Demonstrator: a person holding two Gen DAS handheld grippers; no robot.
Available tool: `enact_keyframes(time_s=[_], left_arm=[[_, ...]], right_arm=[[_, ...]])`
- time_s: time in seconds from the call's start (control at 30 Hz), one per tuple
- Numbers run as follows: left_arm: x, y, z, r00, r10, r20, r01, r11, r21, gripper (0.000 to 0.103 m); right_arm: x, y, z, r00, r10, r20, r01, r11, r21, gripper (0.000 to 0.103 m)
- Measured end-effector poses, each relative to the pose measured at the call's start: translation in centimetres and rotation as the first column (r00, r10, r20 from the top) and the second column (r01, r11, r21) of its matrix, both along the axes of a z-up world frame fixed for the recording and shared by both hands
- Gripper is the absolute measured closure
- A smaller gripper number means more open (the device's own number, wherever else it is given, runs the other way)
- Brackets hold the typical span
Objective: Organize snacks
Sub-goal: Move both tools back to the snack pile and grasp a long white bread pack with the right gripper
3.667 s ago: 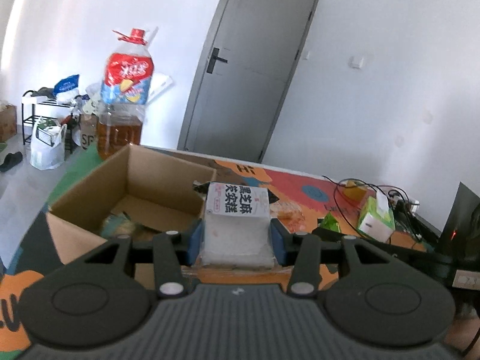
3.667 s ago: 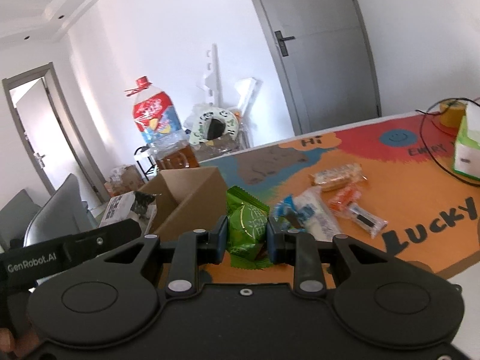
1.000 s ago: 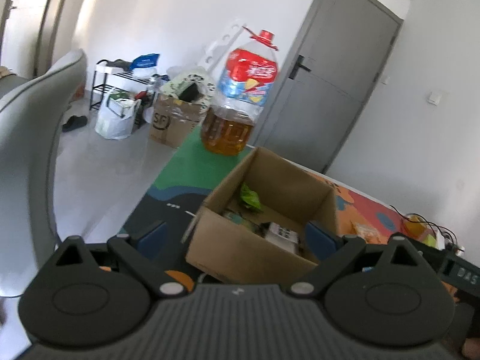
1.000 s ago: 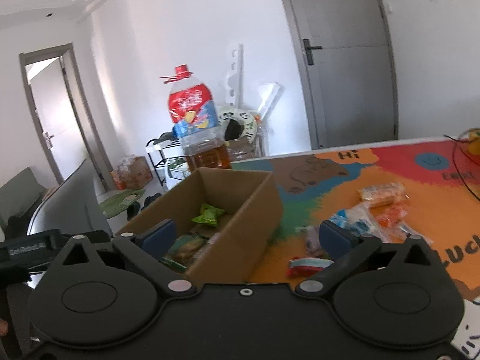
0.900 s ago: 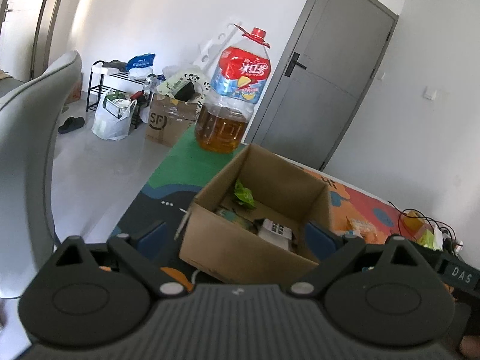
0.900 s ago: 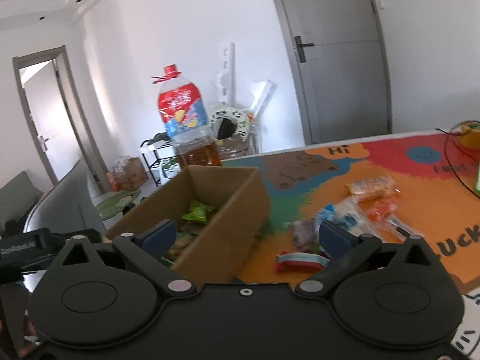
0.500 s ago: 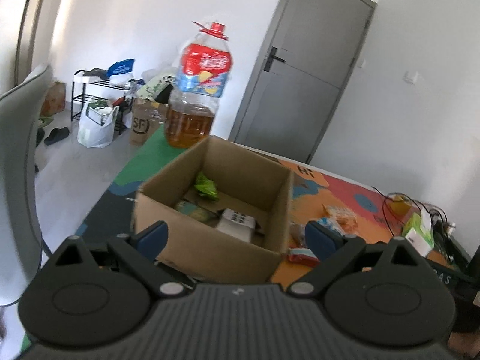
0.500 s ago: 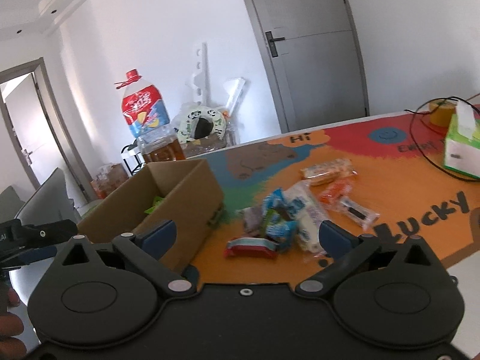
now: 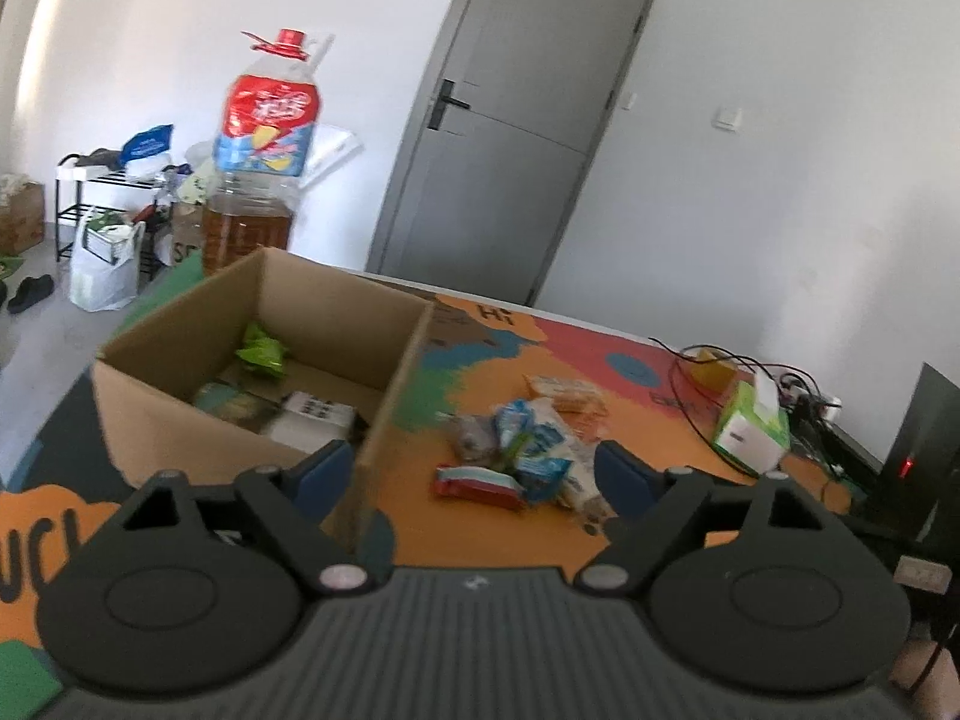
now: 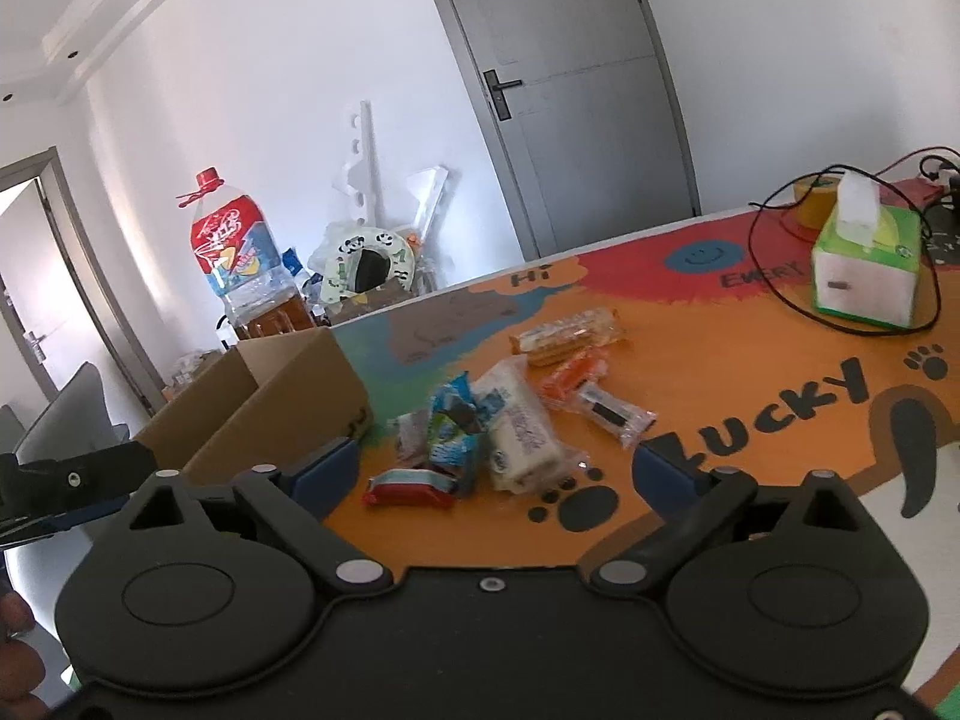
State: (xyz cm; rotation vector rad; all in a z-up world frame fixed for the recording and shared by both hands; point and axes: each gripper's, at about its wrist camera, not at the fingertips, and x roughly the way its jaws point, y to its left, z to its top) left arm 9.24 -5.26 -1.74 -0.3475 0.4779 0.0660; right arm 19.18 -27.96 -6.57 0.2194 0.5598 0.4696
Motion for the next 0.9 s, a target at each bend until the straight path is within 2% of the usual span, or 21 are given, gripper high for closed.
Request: enact_keyframes(time_s=[0.2,0.33,0.5,0.67,0.9], left_arm=[[1.0,-1.6,-0.7,0.999,-0.031,-0.007,0.031,1.0,-0.003,0.026],[1.8,-2.6,-1.3,0.998,-0.057,0.0,0.057,0.998,-0.013,0.028],[3.2,-3.5,-2.2,0.997,-0.073,-0.015,0.073,0.997,-0.017,0.041],[5.0,-4.2,-3.3,0.997,-0.076,-0.028,0.075,0.997,-0.017,0.048],[7.7,-4.4,-4.7,0.997,-0.057,-0.059,0.056,0.998,-0.025,0.052]], right_arm=[[0.5,-1.3,-0.7,1.0,-0.014,-0.016,0.014,1.0,0.005,0.014],[0.9,-2.1,-1.3,0.999,-0.016,-0.036,0.017,1.0,0.018,0.02],[1.5,-2.2,-1.9,0.999,0.001,-0.043,0.0,1.0,0.015,0.028],[3.0,-1.9,-2.2,0.998,0.031,-0.056,-0.03,0.999,0.012,0.039],[5.6,-1.2,-3.2,0.994,0.054,-0.097,-0.054,0.999,0.01,0.041]])
